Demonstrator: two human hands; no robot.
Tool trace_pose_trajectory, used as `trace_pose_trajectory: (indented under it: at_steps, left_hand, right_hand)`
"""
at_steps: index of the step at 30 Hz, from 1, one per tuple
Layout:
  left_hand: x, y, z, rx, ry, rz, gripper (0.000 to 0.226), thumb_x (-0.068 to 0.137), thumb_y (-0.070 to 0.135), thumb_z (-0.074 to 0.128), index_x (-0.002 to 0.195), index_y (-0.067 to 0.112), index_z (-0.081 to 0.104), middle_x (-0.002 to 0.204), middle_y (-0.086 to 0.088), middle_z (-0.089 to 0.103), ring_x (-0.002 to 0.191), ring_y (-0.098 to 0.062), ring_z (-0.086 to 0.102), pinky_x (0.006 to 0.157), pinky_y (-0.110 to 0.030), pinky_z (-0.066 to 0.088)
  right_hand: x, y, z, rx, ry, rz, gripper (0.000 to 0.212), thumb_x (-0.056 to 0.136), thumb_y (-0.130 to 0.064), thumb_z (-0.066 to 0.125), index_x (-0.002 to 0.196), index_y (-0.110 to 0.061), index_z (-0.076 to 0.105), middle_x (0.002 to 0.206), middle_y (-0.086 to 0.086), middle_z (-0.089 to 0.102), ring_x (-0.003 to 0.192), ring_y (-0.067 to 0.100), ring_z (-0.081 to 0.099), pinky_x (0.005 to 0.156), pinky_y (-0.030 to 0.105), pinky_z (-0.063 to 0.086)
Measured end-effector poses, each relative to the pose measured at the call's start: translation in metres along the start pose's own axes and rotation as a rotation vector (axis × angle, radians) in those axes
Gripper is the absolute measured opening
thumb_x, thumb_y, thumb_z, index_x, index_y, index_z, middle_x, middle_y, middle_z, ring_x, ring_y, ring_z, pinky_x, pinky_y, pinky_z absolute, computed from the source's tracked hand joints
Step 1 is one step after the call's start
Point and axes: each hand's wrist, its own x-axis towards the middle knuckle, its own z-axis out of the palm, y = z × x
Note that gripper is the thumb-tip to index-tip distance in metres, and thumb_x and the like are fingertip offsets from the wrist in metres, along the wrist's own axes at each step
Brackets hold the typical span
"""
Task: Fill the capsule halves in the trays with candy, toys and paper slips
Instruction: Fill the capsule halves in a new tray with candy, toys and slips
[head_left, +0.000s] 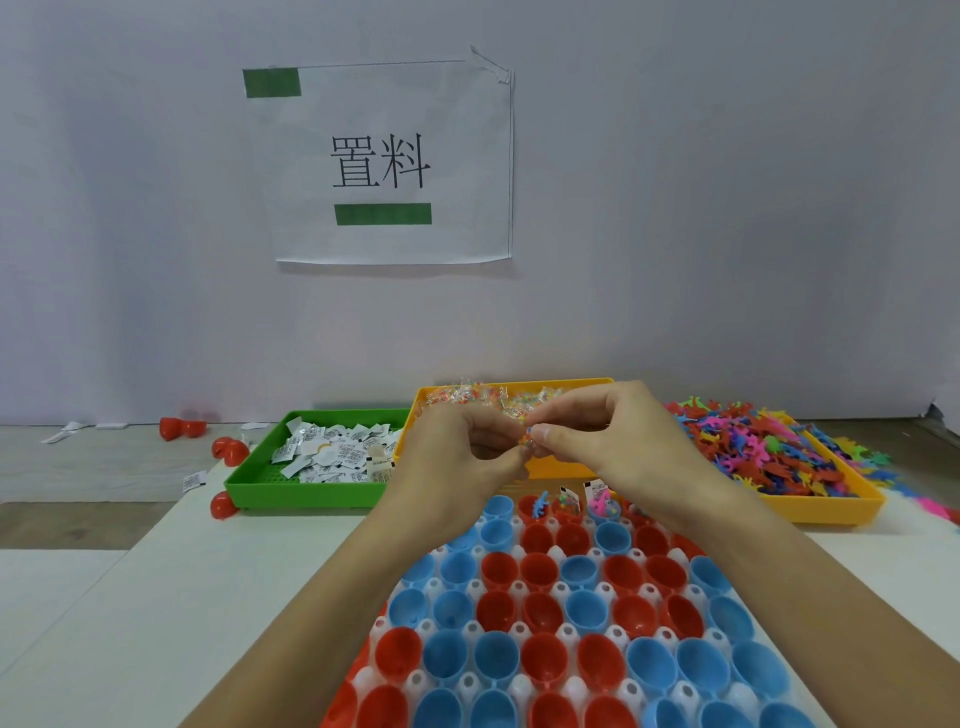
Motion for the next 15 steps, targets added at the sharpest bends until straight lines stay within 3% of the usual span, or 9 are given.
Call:
trace_pose_trajectory:
  at_steps: [5, 10, 15]
  left_hand:
    - [0.000, -0.003, 0.000, 0.061, 0.013, 0.032, 0.017, 0.086, 0.007, 0.074, 0.082, 0.024, 0.073, 0.073, 0.004, 0.075, 0.067, -0.010, 0.073, 0.068, -0.024, 0.059]
    - [0.000, -0.007, 0.002, 0.098, -0.005, 0.006, 0.018, 0.082, 0.006, 0.076, 0.079, 0.023, 0.072, 0.074, 0.000, 0.075, 0.070, -0.013, 0.074, 0.072, -0.031, 0.061]
    - [0.005, -0.014, -0.011, 0.162, 0.067, -0.017, 0.003, 0.082, 0.013, 0.078, 0.085, 0.013, 0.076, 0.074, 0.002, 0.075, 0.071, -0.011, 0.071, 0.074, -0.029, 0.060]
  right_hand:
    - [0.000, 0.001, 0.000, -0.033, -0.031, -0.015, 0.011, 0.088, -0.013, 0.074, 0.098, -0.012, 0.077, 0.087, -0.002, 0.077, 0.080, 0.007, 0.073, 0.074, 0.013, 0.055]
    - [0.004, 0.011, 0.004, -0.140, 0.009, -0.035, 0.008, 0.086, -0.007, 0.075, 0.091, -0.011, 0.079, 0.078, -0.001, 0.077, 0.072, 0.008, 0.073, 0.073, 0.018, 0.058]
    - [0.009, 0.024, 0.004, -0.335, 0.064, -0.064, 0.009, 0.085, -0.013, 0.077, 0.087, -0.021, 0.080, 0.082, -0.012, 0.075, 0.077, -0.005, 0.068, 0.069, 0.005, 0.050]
